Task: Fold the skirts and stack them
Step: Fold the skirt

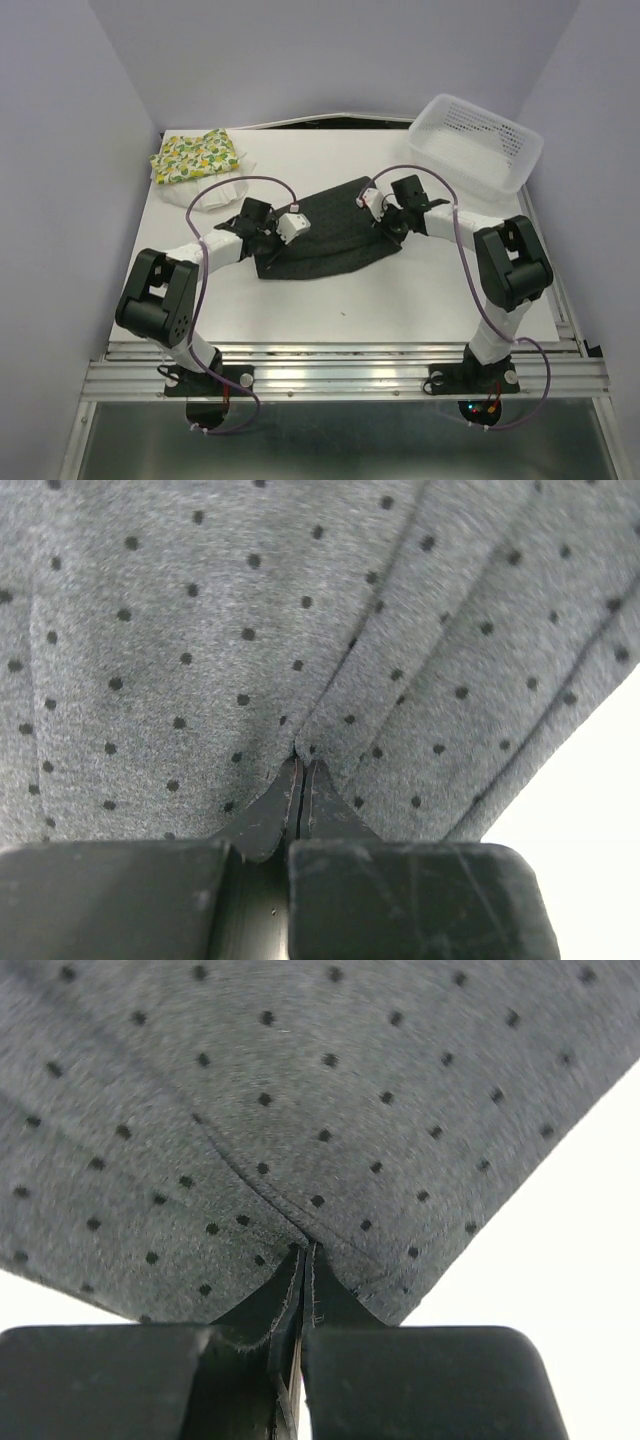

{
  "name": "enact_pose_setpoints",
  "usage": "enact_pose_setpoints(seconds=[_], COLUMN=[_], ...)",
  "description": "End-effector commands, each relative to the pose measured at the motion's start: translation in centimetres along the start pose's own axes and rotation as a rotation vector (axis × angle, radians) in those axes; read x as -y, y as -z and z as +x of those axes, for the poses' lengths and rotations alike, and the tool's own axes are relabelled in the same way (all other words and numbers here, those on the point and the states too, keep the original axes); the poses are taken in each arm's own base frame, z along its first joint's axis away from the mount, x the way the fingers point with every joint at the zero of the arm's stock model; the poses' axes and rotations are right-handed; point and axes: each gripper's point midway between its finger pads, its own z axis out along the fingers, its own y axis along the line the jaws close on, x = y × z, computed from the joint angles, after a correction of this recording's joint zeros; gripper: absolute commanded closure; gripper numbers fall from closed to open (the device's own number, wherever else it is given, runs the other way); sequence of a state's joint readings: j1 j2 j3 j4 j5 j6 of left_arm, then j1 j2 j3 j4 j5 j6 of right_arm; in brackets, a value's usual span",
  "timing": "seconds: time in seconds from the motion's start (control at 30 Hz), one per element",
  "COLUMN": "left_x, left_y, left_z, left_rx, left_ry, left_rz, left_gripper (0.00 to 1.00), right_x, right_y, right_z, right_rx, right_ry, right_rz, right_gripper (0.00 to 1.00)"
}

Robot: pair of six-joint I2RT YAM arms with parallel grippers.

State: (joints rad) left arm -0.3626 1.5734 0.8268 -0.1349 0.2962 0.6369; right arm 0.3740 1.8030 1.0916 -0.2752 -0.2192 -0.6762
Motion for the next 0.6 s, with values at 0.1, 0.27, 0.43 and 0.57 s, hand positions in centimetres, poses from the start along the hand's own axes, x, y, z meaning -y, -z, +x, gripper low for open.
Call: enact_pose_setpoints(seconds=[0.1,0.27,0.43,0.57], left_x=[1.1,4.2,6.4,5.5], left_y=[2.0,5.9,9.0,8.3], left_z=[0.5,-3.2,-7.7,-8.1], left_rx=[-0.048,0.108,0.247,0.199], left_ry=[-0.003,-0.054,0.035,0.067], left_rz=[-0.016,-0.015,0.029,0.015], left_gripper=[0.93,0.54,0.41,0.46], right_x=[8.3,11.0,11.7,7.8], right_y=[0.3,4.4,9.5,10.5], right_z=[-4.5,-8.8,-11.6,-10.9], right_rx=[0.059,0.184,0.297,0.271], right_ry=[-0.007,-0.084,-0.272,-0.44], right_rz=[0.203,0.285,0.306,0.164], right_gripper=[0.99,0.46,0.33,0.42])
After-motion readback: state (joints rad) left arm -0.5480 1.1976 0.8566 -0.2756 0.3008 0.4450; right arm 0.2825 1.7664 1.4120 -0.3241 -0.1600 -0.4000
